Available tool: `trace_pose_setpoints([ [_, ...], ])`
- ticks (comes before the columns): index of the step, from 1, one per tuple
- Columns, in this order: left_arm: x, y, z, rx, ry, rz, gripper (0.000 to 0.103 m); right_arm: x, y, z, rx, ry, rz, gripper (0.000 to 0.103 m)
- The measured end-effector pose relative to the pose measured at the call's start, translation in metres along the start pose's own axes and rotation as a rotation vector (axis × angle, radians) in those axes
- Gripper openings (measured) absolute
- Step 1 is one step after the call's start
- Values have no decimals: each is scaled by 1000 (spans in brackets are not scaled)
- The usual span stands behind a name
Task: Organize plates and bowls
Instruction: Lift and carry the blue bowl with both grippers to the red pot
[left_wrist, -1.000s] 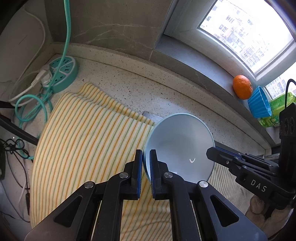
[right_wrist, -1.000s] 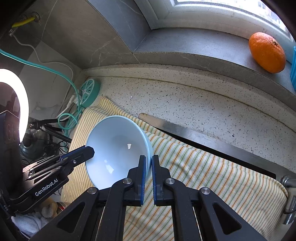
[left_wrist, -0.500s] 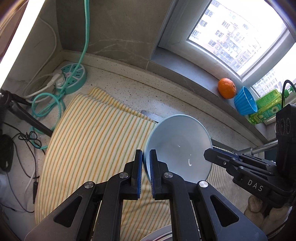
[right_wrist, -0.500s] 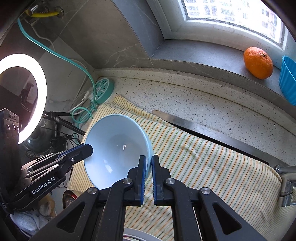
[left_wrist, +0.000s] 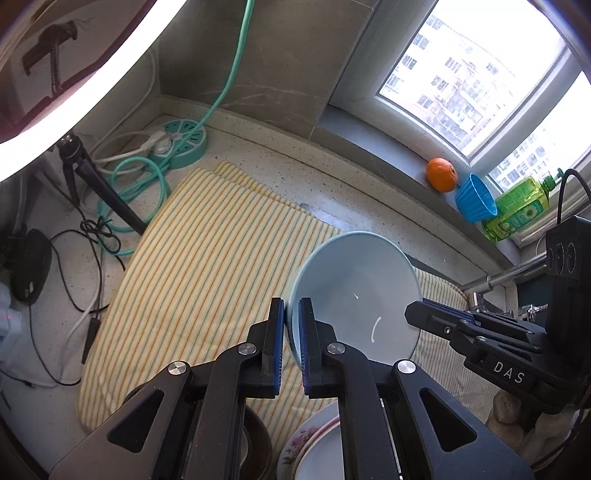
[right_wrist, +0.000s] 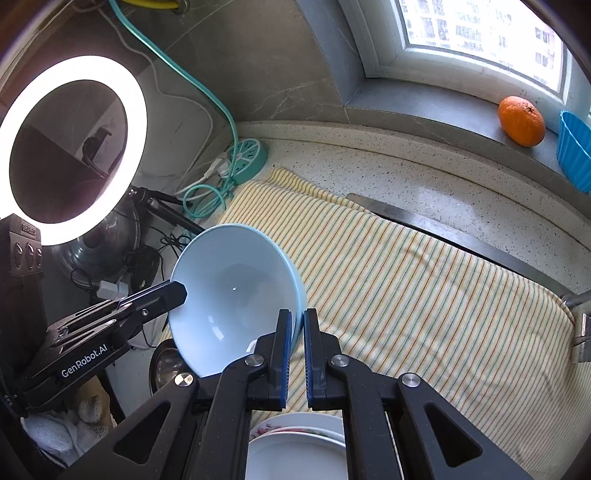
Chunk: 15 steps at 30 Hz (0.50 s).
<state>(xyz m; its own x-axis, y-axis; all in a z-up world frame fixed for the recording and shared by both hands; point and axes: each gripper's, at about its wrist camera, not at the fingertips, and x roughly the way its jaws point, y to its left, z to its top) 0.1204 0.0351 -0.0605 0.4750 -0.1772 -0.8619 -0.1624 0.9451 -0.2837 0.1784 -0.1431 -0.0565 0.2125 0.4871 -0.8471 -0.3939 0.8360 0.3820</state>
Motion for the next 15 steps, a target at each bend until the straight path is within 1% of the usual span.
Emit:
trace_pose_setpoints([
  [11,-37,34,-37,-39,-47,3,6,0,46,-34,-60,9,23,6],
  [15,-42,49,-50,-66,-38,-1,6,4,59,-44,-78,16,31,6],
])
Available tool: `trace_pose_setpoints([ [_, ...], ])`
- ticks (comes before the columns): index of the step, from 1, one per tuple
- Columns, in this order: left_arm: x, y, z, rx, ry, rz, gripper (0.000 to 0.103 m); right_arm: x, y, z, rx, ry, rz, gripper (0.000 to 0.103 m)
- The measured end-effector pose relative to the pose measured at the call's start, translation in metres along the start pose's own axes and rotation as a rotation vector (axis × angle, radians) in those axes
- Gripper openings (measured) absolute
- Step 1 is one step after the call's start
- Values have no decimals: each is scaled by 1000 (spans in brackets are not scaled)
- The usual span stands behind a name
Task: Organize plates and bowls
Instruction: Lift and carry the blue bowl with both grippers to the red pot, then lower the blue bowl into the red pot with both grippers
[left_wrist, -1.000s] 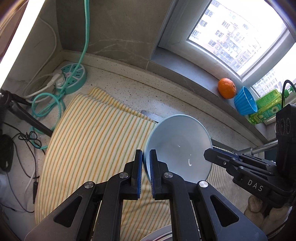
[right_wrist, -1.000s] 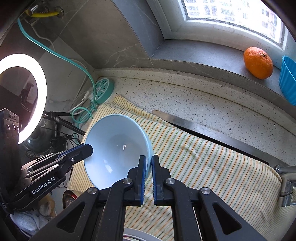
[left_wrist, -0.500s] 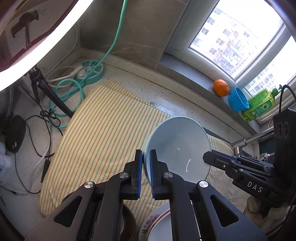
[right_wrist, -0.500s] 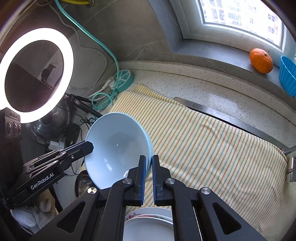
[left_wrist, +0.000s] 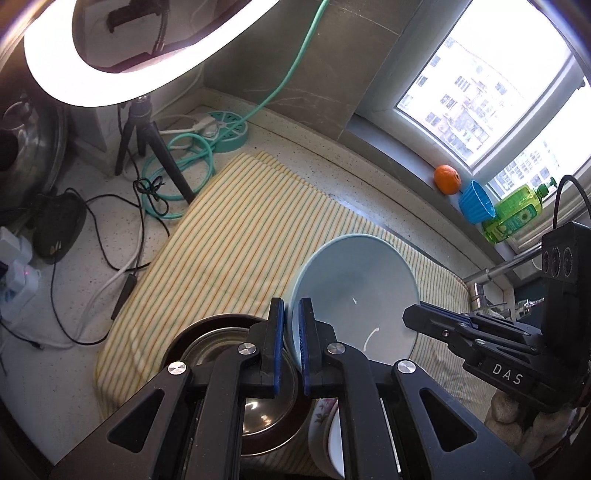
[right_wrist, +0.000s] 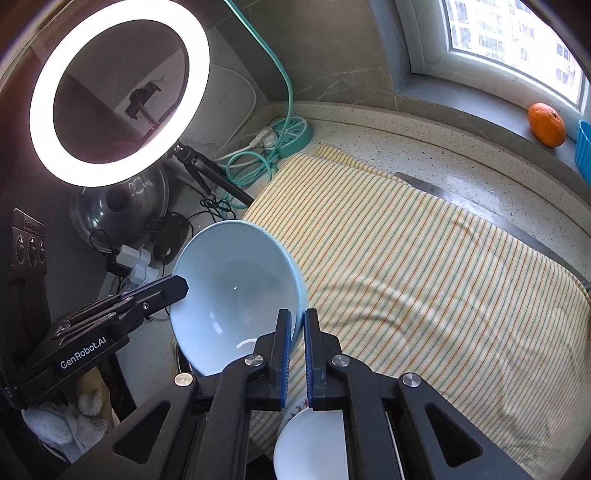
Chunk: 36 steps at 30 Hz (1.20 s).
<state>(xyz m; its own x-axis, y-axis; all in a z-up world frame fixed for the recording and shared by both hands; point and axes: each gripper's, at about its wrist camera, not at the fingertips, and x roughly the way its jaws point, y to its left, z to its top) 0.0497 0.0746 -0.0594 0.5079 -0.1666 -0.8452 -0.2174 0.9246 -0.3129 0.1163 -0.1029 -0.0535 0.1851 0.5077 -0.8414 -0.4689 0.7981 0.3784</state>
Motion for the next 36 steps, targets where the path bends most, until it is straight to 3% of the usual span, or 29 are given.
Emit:
trace_pose_setpoints([
  [17,-6,63,-30,-82,58,34,6,47,50,-28,-51,96,37,7],
  [36,7,78,-44,-88,126,43,6,72,54,-43,-42,166,34,7],
])
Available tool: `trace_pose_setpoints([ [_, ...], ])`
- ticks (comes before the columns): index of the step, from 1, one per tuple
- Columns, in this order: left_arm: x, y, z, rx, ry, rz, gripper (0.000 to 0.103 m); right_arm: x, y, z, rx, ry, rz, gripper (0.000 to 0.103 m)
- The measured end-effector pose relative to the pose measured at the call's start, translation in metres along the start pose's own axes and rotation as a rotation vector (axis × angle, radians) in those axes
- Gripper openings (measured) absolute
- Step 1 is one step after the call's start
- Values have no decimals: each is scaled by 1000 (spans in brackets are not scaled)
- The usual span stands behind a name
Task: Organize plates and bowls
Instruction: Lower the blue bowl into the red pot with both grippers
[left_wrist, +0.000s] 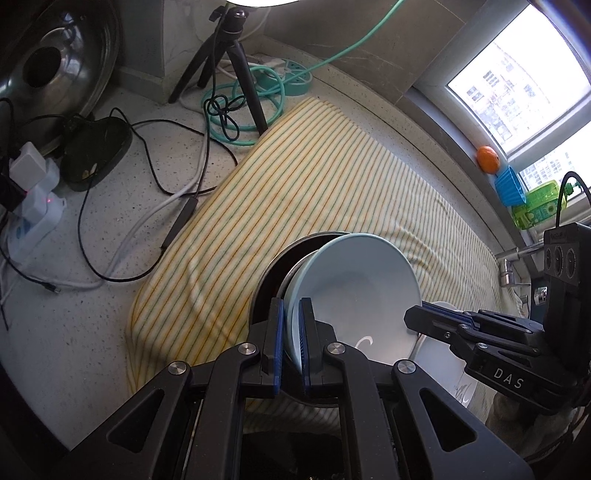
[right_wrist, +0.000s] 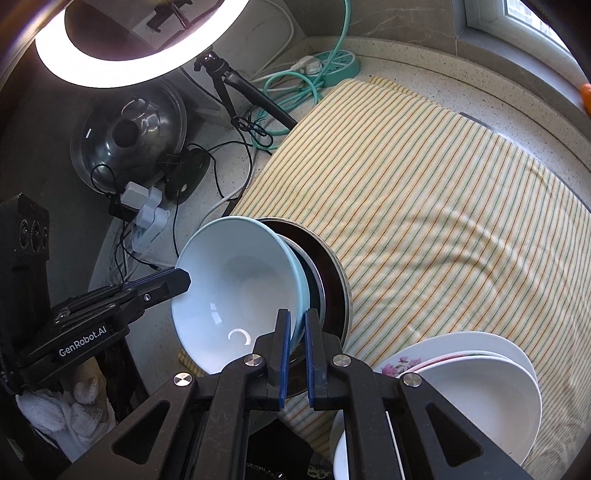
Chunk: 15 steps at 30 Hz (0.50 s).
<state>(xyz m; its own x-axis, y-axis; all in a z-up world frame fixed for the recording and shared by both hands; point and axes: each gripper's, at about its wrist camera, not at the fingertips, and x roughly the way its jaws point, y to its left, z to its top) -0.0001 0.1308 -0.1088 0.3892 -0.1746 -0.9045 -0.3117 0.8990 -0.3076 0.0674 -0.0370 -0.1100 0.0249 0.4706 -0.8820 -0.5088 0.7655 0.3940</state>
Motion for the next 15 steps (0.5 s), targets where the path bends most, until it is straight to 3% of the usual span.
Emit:
trace_pose_setpoints([
  [15,10,1,-3,4,33,-2,6,9,-5,-4,18,24,-5,8],
])
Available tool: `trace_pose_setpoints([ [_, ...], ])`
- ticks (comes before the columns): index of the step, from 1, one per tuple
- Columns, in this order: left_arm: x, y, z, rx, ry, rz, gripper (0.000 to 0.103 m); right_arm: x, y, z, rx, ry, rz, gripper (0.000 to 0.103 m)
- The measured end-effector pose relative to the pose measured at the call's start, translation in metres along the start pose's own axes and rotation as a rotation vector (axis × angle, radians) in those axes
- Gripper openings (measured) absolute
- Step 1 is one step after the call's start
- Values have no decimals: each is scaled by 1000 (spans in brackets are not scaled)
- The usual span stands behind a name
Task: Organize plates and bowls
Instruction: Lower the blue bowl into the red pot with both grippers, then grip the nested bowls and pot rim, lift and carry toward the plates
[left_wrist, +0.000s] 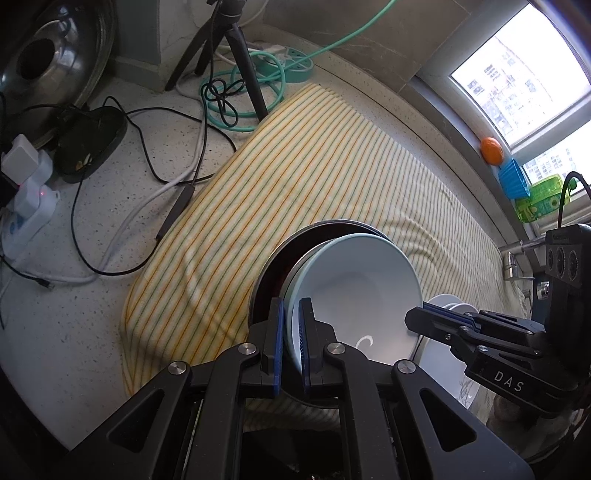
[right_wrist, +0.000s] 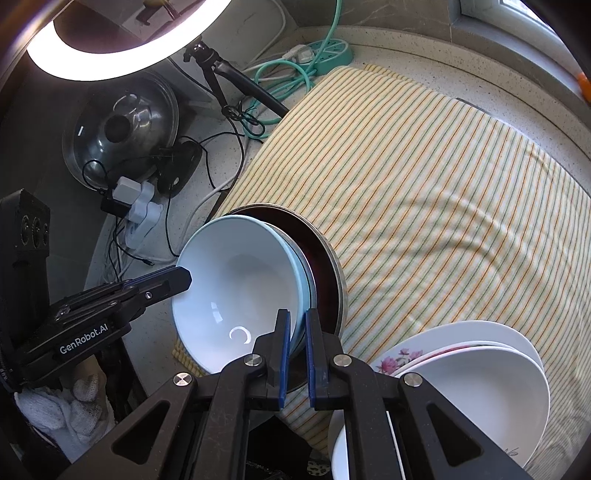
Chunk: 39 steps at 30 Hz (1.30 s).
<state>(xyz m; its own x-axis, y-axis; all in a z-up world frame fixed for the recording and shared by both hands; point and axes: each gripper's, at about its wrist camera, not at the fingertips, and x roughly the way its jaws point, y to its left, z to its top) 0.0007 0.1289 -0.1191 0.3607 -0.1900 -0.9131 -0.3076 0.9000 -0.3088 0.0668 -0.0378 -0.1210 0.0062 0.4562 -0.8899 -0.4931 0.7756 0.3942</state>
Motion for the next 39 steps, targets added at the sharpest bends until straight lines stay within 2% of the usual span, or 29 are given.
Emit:
trace_pose_setpoints([
  [11,-7,2,-1,12,-12,-9,6,-10,1,-3,-28,-45,-11,10],
  [17,-23,8,-1,11,-67,-28,7,-26,0,-11,-40,-115,-7,12],
  [20,-30,14,-2,9,-109,-31,7,-33,-2,-17,-36,-176,-49,12],
  [23,-33,21,-3,7,-143,-28,7,-39,-4,-24,-13,-218,-47,13],
  [27,-29,28,-4,22,-166,-17,7,-42,-12,-36,38,-271,-89,14],
  [29,-26,29,-6,35,-165,-6,7,-42,-19,-43,87,-291,-92,14],
  [32,-17,35,-4,35,-134,-32,7,-43,-27,-54,157,-307,-67,14],
  [39,-3,26,-5,122,-93,-52,7,-30,-25,-62,200,-314,-116,14],
])
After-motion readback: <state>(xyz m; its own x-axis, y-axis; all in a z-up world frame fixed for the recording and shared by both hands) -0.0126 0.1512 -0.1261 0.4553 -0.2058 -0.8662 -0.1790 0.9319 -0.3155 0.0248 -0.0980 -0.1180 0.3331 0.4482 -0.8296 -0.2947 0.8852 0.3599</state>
